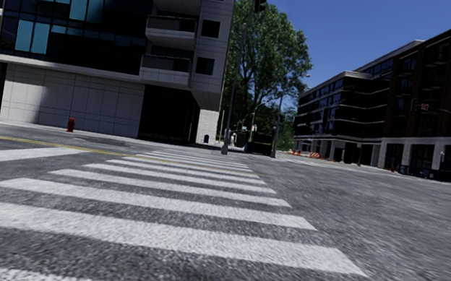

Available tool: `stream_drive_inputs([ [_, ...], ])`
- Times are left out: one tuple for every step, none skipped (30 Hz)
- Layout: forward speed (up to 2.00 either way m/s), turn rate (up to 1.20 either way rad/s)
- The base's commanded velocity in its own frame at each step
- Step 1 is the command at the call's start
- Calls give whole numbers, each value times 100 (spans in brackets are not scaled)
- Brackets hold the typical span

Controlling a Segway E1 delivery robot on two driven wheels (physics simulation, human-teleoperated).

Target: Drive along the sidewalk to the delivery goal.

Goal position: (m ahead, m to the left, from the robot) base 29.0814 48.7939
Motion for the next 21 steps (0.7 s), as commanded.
stream_drive_inputs([
  [157,0],
  [157,0],
  [157,0],
  [157,0],
  [156,0],
  [156,0],
  [156,0],
  [156,0],
  [155,0],
  [155,0],
  [155,0],
  [155,0],
  [155,0],
  [155,0],
  [155,0],
  [155,0],
  [155,0],
  [155,0],
  [155,0],
  [155,0],
  [155,0],
])
